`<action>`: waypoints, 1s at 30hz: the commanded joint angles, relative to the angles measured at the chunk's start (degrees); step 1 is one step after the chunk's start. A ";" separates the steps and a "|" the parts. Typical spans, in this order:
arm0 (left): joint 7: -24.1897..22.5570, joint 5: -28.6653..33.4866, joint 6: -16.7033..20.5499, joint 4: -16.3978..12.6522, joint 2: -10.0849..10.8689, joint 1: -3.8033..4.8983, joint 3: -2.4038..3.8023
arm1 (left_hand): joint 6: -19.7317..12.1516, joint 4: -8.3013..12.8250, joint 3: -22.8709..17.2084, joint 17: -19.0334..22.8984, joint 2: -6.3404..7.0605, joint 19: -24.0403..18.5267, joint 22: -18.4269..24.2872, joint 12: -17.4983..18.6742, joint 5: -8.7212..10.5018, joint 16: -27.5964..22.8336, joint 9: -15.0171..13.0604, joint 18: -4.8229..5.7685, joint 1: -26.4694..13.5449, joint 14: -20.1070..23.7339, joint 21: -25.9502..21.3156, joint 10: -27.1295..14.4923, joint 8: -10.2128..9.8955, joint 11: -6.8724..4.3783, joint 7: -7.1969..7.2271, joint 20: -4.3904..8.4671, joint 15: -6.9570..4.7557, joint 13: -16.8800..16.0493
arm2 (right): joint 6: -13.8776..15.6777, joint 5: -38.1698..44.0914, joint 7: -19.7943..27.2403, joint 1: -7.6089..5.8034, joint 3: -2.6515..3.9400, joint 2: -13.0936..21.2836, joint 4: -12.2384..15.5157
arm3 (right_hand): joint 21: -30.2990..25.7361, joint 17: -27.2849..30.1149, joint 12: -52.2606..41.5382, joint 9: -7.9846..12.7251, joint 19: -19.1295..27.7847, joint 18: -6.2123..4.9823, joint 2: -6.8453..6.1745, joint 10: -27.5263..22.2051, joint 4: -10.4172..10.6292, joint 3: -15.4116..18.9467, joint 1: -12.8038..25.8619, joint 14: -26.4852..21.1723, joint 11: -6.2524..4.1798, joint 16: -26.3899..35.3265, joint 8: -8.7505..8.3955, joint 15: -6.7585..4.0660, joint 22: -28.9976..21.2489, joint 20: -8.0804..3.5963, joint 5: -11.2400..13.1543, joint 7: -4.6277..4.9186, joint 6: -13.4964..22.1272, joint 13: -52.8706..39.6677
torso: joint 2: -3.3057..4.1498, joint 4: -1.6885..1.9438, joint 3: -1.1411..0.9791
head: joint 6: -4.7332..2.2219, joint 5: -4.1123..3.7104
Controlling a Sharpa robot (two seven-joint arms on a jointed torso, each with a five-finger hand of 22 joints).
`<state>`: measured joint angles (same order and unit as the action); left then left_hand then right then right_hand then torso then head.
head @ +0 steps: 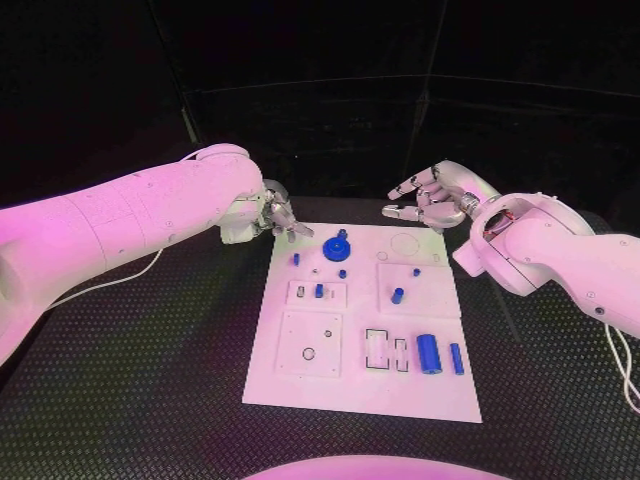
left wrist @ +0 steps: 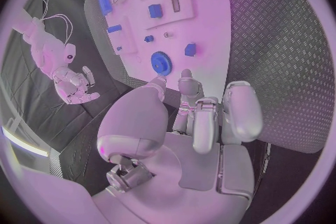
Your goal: Assemble the parts on the task board
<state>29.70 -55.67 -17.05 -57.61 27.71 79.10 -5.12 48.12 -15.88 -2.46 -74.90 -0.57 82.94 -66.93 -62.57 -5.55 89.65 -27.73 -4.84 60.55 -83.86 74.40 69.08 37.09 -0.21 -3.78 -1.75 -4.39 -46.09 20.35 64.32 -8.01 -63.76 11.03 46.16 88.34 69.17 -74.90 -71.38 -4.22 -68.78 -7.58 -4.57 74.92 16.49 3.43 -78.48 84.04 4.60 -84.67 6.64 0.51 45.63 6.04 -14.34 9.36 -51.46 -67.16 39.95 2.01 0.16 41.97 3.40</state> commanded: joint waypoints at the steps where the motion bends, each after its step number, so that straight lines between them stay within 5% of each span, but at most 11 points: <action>1: -0.40 -2.31 -2.25 1.26 -0.69 -0.27 -0.10 | 0.06 0.07 0.44 -14.78 -0.11 -0.12 -0.03 0.10 0.02 0.17 0.08 0.25 0.59 -6.06 -0.20 -0.24 -0.28 0.01 -0.29 -0.41 0.43 0.10 | -0.15 -0.08 0.52 -0.08 0.04 -0.15 0.06 | -0.29 -3.15 0.26 0.01 0.47 -0.40 0.14 -0.03 0.12 0.37 0.35 3.24 -0.20 0.13 0.25 -0.51 -0.05 0.10 -0.36 0.05 0.00 0.01 | -0.03 -0.05 -0.05 | 0.12 -0.01; 30: -0.02 -2.79 -6.39 4.33 -2.80 -1.80 -0.96 | 0.14 0.00 1.12 -15.10 -0.09 0.07 -0.67 -0.41 0.11 0.35 0.41 0.37 0.89 -6.14 0.19 0.02 -0.64 0.10 -0.39 -0.49 0.51 -0.64 | -0.10 -0.15 0.85 -0.09 0.04 -0.43 -0.12 | -0.36 -3.06 0.33 0.02 0.52 -0.42 0.24 -0.10 0.08 0.34 0.31 3.21 -0.20 0.18 0.26 -0.51 -0.16 0.10 -0.42 0.05 0.03 0.11 | -0.12 0.04 -0.08 | 0.54 0.01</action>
<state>29.71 -58.00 -21.77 -53.36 24.99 77.25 -6.10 48.12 -16.03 -1.68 -74.90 -0.56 82.94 -67.53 -62.80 -5.55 89.64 -27.39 -4.84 60.96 -84.07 74.40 69.09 36.84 -0.21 -3.78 -1.75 -4.19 -46.70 20.36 64.32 -7.81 -63.75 11.03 45.81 88.16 69.18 -74.94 -71.38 -4.22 -68.58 -7.58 -4.57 74.92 16.50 3.43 -78.48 84.04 4.60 -84.67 6.64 0.51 45.53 6.25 -14.56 9.36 -51.46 -67.11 39.85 2.05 0.06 42.49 3.37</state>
